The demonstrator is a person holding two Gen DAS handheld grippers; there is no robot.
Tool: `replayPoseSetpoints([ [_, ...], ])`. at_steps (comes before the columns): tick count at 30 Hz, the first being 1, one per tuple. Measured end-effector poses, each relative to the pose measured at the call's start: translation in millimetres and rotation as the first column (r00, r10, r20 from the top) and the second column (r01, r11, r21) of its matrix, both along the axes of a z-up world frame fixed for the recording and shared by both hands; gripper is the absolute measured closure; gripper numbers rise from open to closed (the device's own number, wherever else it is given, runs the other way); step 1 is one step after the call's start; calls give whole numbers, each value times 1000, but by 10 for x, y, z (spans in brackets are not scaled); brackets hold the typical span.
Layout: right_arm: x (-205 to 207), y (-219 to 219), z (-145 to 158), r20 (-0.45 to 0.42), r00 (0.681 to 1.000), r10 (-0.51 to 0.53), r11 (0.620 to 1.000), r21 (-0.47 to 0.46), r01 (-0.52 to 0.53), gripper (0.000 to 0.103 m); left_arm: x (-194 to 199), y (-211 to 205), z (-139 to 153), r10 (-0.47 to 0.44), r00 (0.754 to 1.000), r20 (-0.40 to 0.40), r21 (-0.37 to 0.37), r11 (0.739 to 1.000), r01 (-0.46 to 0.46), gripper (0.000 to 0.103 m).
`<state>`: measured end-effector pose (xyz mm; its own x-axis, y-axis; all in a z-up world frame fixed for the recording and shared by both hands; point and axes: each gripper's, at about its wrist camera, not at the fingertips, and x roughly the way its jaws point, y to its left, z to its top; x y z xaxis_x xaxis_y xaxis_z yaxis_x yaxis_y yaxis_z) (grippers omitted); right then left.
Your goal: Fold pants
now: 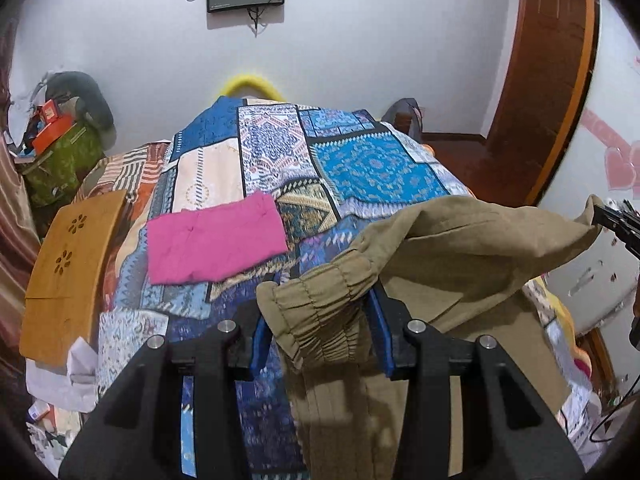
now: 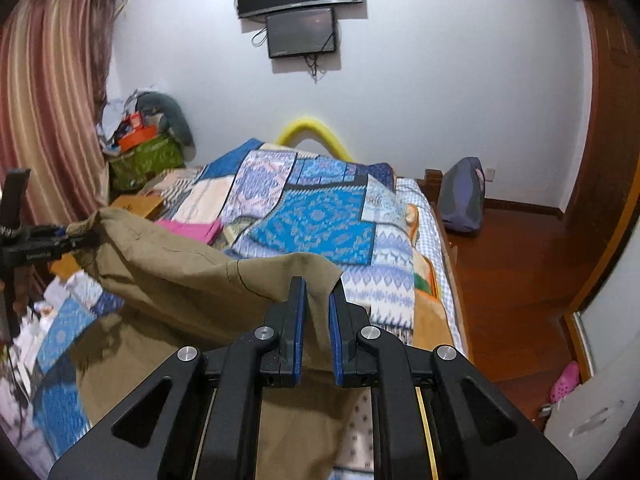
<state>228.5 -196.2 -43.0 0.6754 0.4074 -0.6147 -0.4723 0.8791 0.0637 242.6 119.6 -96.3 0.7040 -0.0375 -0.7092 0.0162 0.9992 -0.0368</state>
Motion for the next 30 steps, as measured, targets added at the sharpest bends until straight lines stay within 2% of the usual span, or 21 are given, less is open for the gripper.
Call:
replayPoseSetpoints([
  [4,-200,-31,-116,-15,1000,14,1000,-24,-14,93,-222,-97,-104,-39,999,-4,30,999,39,60],
  [10,-442,-45,-416,-76,997,26,997,-66,-31,93,-501,-294,-316,-105,994,-25,113,988,107,60],
  [16,-669,-91,-765,-158,987,24,997,-70,-36,92,-702,-317,-598,-100,993,-64,158,981,109,60],
  [21,-802,-136,-834,-197,980,22,998,-61,-34,88,-808,-236,-792,-87,990,-114,163,981,105,60],
  [26,-955,-191,-772,-177,984,-2,996,-91,-14,67,-913,-154,-823,-70,986,-149,137,986,91,58],
  [29,-1071,-159,-716,-141,990,-1,992,-123,-16,60,-997,-181,-709,-73,989,-128,145,985,91,56],
  [30,-1101,-144,-688,-131,991,6,992,-123,-23,60,-1011,-199,-663,-77,990,-117,148,985,94,52],
])
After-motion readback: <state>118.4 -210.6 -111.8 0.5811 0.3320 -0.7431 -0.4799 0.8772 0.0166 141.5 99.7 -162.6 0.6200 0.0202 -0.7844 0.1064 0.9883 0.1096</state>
